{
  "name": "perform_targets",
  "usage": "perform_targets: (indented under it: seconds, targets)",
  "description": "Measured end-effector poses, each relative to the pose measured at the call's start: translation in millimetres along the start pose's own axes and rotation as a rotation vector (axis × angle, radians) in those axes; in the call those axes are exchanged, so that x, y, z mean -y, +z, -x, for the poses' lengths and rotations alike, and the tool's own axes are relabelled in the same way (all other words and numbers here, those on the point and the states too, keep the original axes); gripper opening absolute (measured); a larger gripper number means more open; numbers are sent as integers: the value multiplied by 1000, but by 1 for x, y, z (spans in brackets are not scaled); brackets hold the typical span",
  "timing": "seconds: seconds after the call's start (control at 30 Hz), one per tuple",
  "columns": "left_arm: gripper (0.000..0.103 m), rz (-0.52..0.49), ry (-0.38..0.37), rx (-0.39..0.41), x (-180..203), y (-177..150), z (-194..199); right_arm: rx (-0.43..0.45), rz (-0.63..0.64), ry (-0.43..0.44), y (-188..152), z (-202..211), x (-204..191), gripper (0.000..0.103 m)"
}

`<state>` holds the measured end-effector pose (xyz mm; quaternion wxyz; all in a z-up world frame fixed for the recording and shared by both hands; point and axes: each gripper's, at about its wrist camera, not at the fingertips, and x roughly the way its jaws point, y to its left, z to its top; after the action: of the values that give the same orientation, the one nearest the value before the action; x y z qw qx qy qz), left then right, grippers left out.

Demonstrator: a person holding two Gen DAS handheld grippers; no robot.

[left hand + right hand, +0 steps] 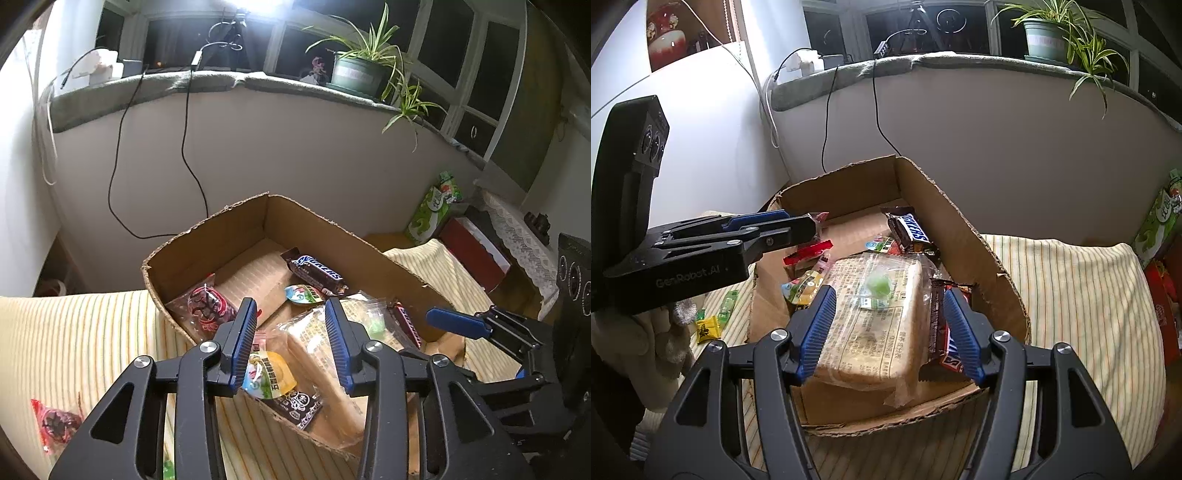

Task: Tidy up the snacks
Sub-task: 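Carry both snacks into the cardboard box and open both grippers, then grasp the green candy packet with the left gripper while the right grasps the yellow packet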

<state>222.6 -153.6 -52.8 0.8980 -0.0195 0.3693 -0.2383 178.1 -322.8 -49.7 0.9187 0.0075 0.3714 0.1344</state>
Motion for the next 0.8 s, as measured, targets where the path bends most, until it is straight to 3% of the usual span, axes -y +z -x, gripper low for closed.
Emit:
perform_targets:
  seconds: [0.43, 0.8]
  targets:
    - [37, 8, 10, 44, -7, -12, 42, 17, 23, 10, -2, 20, -23, 64]
    - [37, 85, 70, 84, -47, -38, 93, -3, 99, 49, -15, 28, -65, 64]
